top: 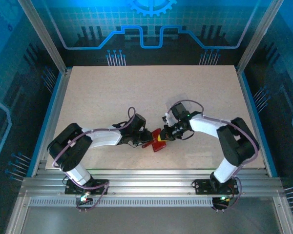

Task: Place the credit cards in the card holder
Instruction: Flip the card holder at the bottom-center of the table.

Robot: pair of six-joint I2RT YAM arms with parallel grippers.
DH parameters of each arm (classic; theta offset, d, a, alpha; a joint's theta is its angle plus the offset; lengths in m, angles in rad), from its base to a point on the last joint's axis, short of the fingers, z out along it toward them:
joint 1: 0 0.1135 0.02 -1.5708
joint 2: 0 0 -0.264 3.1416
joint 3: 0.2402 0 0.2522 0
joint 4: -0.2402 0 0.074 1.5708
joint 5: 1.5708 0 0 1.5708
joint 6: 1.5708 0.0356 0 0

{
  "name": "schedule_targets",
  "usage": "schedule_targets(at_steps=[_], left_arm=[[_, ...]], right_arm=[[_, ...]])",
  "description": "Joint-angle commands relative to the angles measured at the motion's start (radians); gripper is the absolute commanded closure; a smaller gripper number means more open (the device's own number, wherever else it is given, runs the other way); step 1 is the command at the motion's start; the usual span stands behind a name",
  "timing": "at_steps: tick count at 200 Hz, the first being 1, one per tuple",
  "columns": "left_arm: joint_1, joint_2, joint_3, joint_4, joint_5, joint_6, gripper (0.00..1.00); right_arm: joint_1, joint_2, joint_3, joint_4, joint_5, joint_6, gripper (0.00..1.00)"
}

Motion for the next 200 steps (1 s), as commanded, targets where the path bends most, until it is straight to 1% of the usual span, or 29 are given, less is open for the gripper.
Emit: schedule_targets(at_steps=[1, 21, 36, 47, 59, 79, 101, 116, 127, 141, 167, 185, 200], left_arm=[[0.017, -0.097, -0.014, -0.246, -0.084, 0.020, 0.62], [0.021, -0.180, -0.002, -0.344, -0.154, 0.040, 0.52], [0.027, -0.229, -0.011, -0.364, -0.166, 0.035, 0.48], [0.033, -0.255, -0.020, -0.371, -0.173, 0.032, 0.46], [0.035, -0.274, -0.022, -0.378, -0.177, 0.030, 0.44], [0.037, -0.285, -0.015, -0.392, -0.173, 0.031, 0.41], [0.039, -0.302, -0.015, -0.402, -0.176, 0.028, 0.36], [0.042, -0.319, -0.016, -0.412, -0.182, 0.026, 0.34], [0.046, -0.330, -0.016, -0.420, -0.186, 0.026, 0.33], [0.052, -0.344, -0.018, -0.427, -0.188, 0.026, 0.32], [0.068, -0.368, -0.030, -0.431, -0.182, 0.022, 0.32], [0.076, -0.381, -0.037, -0.436, -0.177, 0.025, 0.31], [0.082, -0.388, -0.036, -0.438, -0.172, 0.033, 0.31]], right_arm=[[-0.023, -0.178, 0.063, -0.218, 0.346, -0.037, 1.00], [0.016, -0.247, 0.144, -0.430, 0.747, -0.042, 1.00], [0.030, -0.243, 0.187, -0.528, 0.913, -0.039, 1.00], [0.068, -0.207, 0.219, -0.598, 1.048, -0.019, 1.00], [0.110, -0.150, 0.253, -0.667, 1.138, 0.011, 1.00], [0.198, -0.055, 0.290, -0.711, 1.208, 0.067, 1.00], [0.279, 0.060, 0.338, -0.713, 1.204, 0.118, 1.00], [0.335, 0.148, 0.393, -0.716, 1.188, 0.137, 0.92], [0.372, 0.209, 0.441, -0.714, 1.166, 0.140, 0.84], [0.407, 0.262, 0.493, -0.685, 1.100, 0.123, 0.74], [0.416, 0.249, 0.512, -0.546, 0.851, 0.059, 0.58], [0.389, 0.200, 0.497, -0.466, 0.692, 0.028, 0.49], [0.342, 0.134, 0.461, -0.394, 0.544, 0.007, 0.42]])
